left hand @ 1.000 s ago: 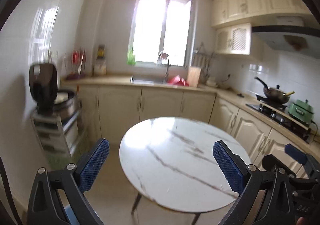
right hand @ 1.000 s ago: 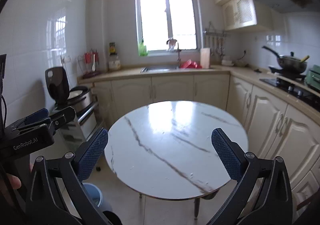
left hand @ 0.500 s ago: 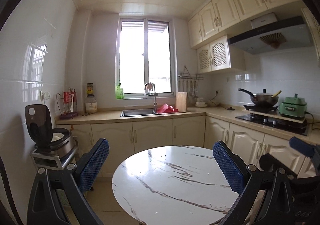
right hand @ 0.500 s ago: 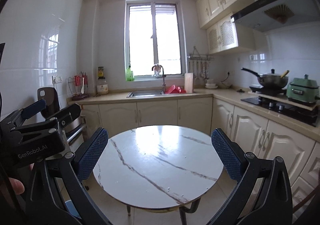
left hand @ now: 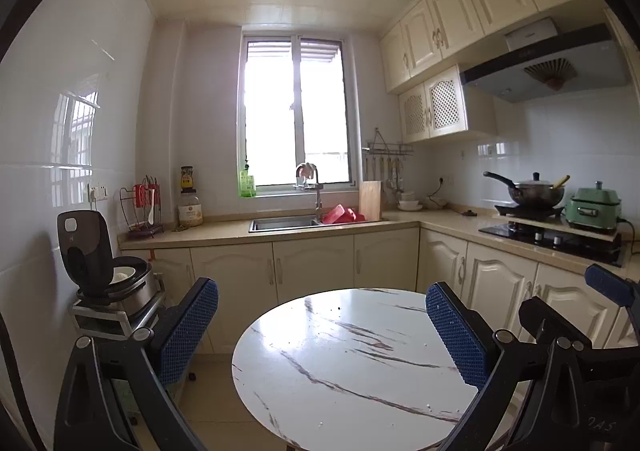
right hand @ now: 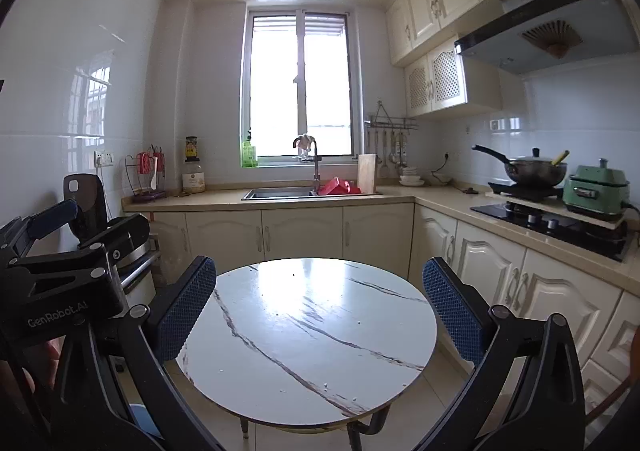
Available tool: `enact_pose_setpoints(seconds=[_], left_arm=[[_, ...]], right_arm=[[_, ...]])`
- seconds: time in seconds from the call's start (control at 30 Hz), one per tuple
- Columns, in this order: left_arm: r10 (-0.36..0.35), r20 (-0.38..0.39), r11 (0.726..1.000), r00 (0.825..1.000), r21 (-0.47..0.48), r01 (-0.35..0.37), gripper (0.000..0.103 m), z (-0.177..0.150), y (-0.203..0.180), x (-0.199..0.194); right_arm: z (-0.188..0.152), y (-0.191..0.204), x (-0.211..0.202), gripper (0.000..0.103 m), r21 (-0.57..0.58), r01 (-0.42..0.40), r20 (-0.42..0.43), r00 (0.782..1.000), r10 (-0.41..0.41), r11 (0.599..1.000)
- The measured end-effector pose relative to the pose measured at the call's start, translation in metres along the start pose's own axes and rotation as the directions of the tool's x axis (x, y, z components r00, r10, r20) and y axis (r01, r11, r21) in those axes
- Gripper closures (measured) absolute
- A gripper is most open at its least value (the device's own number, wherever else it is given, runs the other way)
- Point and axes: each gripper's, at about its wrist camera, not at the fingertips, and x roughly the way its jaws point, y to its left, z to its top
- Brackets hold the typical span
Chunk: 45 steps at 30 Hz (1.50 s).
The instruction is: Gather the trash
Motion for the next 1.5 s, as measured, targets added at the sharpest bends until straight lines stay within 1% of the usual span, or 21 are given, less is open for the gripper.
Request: enact_pose_setpoints(seconds=[0.27, 0.57, 1.5], left_arm=[[0.007, 0.009, 1.0, 1.0, -0.002, -0.007, 0.001, 0.006, -0.0026, 0.0035], [0.014, 0.013, 1.0, 1.0, -0.003, -0.014, 0.001, -0.0003, -0.0037, 0.0019], [0.017, 0.008, 1.0, 1.0, -0.007, -0.017, 0.001, 0.0012, 0.0013, 0.0064]], right_arm=[[-0.0016, 0.0013, 0.0005, 0.0, 0.002, -0.006, -0.005, 1.0, 0.006, 1.0], [-0.002, 0.0007, 0.0001, 0.0, 0.003, -0.009, -0.009, 1.0, 0.009, 1.0], [-0.004, -0.0053, 0.0027, 0.0, 0.001, -0.015, -0.02, 1.0, 0.015, 1.0]])
